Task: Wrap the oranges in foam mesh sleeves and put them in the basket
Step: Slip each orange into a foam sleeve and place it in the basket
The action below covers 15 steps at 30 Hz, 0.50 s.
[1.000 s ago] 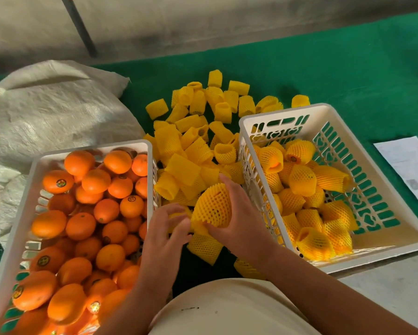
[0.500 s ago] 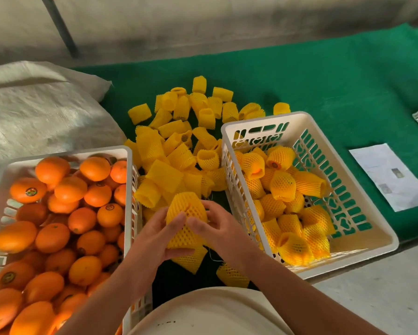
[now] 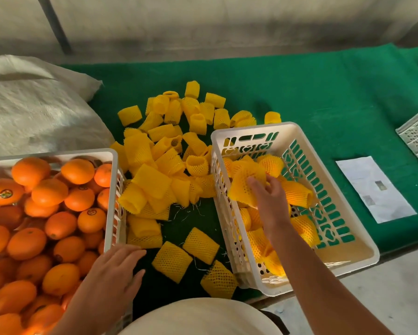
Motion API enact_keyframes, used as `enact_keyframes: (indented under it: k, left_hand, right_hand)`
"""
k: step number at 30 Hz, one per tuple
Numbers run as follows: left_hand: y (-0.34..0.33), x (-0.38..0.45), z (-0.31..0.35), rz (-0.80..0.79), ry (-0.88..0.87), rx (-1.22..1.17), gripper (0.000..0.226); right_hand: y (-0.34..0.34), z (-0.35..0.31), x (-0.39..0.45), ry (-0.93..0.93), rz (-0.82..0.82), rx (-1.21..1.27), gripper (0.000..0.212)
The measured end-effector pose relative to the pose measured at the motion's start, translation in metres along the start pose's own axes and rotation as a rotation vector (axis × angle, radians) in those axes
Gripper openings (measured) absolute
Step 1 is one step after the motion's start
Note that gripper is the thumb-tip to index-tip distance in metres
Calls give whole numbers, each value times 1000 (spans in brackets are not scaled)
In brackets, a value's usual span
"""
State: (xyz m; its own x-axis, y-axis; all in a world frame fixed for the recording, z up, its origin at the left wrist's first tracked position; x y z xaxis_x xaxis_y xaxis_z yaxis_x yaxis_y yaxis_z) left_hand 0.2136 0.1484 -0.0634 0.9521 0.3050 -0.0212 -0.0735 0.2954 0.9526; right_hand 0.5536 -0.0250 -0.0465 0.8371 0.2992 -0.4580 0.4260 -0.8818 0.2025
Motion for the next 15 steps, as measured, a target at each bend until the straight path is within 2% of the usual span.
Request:
enact_keyframes:
  k: [1, 3, 6, 9, 15]
  left_hand:
    - [-2, 0, 4, 13, -49, 45, 34]
    - [-3, 1, 3, 29, -34, 47, 31]
    - [-2, 4, 1, 64, -19, 55, 32]
    - [3, 3, 6, 81, -45, 66, 45]
    - [9, 0, 10, 132, -35, 52, 46]
  right_hand:
    - [9, 8, 14, -7, 66, -66, 56]
    - [18, 25, 39, -18, 143, -224, 67]
    - [14, 46, 62, -29, 138, -364, 72]
    - [7, 61, 73, -16, 110, -469, 74]
    - [9, 62, 66, 35, 138, -483, 71]
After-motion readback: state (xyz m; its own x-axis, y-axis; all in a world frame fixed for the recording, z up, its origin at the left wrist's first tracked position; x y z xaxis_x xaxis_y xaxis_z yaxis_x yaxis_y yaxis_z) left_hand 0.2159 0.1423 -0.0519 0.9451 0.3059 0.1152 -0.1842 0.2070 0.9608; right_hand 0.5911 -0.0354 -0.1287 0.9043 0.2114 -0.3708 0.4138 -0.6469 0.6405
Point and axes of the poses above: each hand's wrist, its own x-axis towards the middle knuckle, its own y-axis out of the back of the hand, z = x × y, the point moved 9 cm from there along x, towards the middle knuckle, and after that the axes turned 11 degrees about -y, right-handed, at the moved point
